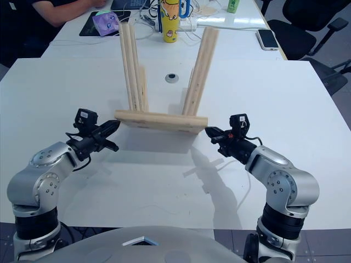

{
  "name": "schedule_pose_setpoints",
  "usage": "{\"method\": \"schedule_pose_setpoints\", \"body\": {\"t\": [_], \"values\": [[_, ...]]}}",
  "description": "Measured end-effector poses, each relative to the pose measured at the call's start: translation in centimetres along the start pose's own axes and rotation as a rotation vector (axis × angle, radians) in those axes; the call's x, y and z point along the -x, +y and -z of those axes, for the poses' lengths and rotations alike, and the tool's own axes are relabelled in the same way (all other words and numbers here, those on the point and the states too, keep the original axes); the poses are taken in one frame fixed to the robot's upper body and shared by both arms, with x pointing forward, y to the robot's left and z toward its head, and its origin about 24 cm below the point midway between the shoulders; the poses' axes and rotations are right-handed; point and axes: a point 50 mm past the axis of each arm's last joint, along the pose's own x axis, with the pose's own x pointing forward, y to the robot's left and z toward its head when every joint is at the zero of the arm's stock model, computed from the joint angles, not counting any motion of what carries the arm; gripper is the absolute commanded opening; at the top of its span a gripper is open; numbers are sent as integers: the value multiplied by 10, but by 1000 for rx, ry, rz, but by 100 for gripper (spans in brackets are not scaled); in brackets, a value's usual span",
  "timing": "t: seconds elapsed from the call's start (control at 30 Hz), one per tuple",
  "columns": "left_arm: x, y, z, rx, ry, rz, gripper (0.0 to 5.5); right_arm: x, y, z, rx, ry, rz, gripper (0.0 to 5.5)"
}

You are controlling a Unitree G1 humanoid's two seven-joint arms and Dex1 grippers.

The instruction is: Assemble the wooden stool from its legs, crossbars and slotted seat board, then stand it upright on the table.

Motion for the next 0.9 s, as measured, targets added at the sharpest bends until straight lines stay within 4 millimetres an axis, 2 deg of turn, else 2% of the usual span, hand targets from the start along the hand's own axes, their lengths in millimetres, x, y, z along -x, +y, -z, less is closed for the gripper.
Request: {"method": "schedule_pose_setpoints", "body": {"t": [0.2, 0.27, 0.3, 0.37, 0.47, 0.53, 0.67, 0.73, 0.77, 0.83, 0.9], "values": [[7, 10, -5, -34, 22, -27, 2, 0, 9, 3, -65, 25, -76, 0], [10, 11, -8, -136, 32, 21, 2, 1, 7, -1, -10, 14, -58, 0], [11, 10, -7, -193, 42, 57, 21, 1, 4, -5, 33, 6, -36, 20], [14, 6, 2, -260, 57, 152, 38, 3, -7, -9, 100, -14, -19, 38], [22, 7, 9, -253, 16, 253, 76, 9, -26, -6, 163, -42, -47, 77], [26, 14, 12, -286, 1, 268, 102, 11, -31, -2, 232, -43, -96, 103], [42, 42, 20, -385, 18, 239, 155, 19, -53, 18, 364, 44, -124, 159], [45, 44, 23, -415, 21, 263, 185, 24, -64, 23, 426, 59, -131, 190], [48, 44, 24, -440, 17, 295, 201, 31, -76, 27, 449, 88, -157, 206], [49, 44, 23, -472, 7, 331, 224, 39, -87, 29, 408, 107, -209, 229], [45, 43, 20, -506, -5, 397, 244, 37, -94, 20, 373, 77, -297, 263]]}}
